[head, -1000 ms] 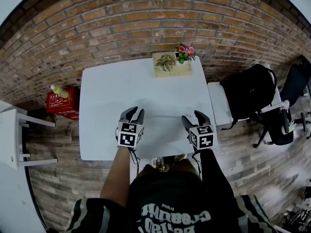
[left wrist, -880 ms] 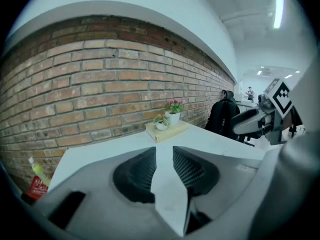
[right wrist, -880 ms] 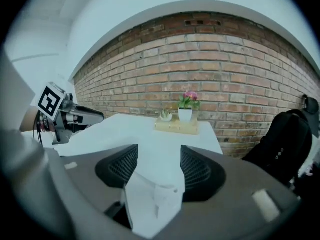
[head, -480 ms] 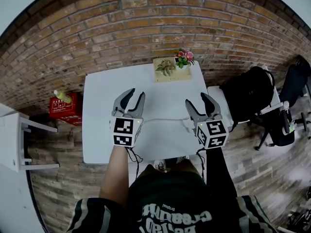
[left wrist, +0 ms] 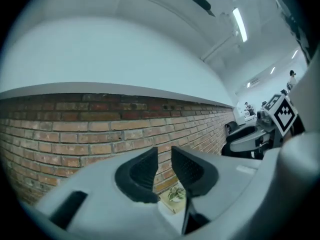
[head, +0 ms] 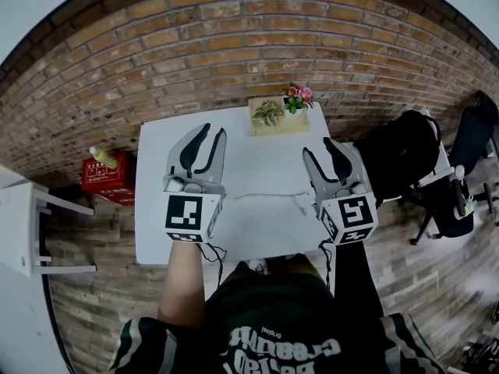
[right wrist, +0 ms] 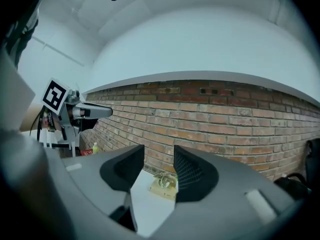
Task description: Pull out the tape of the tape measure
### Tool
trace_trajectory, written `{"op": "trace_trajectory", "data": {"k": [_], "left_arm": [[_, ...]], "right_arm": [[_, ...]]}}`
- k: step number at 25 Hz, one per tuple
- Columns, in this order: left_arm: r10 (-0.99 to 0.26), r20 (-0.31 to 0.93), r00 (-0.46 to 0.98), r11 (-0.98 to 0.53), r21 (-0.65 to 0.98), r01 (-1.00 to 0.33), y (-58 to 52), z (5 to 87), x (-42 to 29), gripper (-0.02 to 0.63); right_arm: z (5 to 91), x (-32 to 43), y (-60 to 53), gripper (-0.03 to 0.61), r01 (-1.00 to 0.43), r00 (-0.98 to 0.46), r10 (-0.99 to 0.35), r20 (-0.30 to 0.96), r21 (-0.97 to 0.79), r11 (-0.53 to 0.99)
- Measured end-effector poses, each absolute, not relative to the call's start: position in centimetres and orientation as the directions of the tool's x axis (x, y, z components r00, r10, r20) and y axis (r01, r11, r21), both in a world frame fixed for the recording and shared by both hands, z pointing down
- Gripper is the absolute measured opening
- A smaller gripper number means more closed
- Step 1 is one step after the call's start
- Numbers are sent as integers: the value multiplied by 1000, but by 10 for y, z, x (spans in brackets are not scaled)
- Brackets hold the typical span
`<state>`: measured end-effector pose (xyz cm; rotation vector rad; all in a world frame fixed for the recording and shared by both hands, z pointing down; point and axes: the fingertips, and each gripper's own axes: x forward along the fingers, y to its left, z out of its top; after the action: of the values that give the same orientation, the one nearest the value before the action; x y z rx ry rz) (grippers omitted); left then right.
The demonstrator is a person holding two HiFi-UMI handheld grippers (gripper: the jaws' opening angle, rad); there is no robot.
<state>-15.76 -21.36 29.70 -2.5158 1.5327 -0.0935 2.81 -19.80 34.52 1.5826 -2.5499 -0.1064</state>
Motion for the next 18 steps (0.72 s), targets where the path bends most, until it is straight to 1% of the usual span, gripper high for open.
{"op": "trace_trajectory", "data": {"k": [2, 3, 4, 5, 11, 18], "left_arm": [[-888, -64, 455, -436, -197, -878, -212, 294, -159, 44], [-890, -69, 451, -431, -197, -880, -212, 293, -160, 8], [-890, -75, 449, -429, -194, -882, -212, 291, -160, 8], [-891, -81, 447, -427, -189, -884, -212, 290, -161, 8], [-890, -93, 445, -424, -187, -886, -208, 286, -161, 8], [-883, -79, 463, -438, -213, -873, -204, 287, -155, 8]], "right_arm": [[346, 28, -197, 177, -887, -434, -897, 79, 137, 441], [345, 29, -196, 127, -890, -427, -901, 73, 144, 433], [343, 30, -195, 40, -892, -420, -905, 63, 156, 425], [340, 30, -193, 14, -891, -418, -907, 52, 171, 420], [332, 27, -187, 12, -879, -423, -906, 27, 231, 418], [328, 28, -187, 12, -893, -416, -909, 3, 188, 409]]}}
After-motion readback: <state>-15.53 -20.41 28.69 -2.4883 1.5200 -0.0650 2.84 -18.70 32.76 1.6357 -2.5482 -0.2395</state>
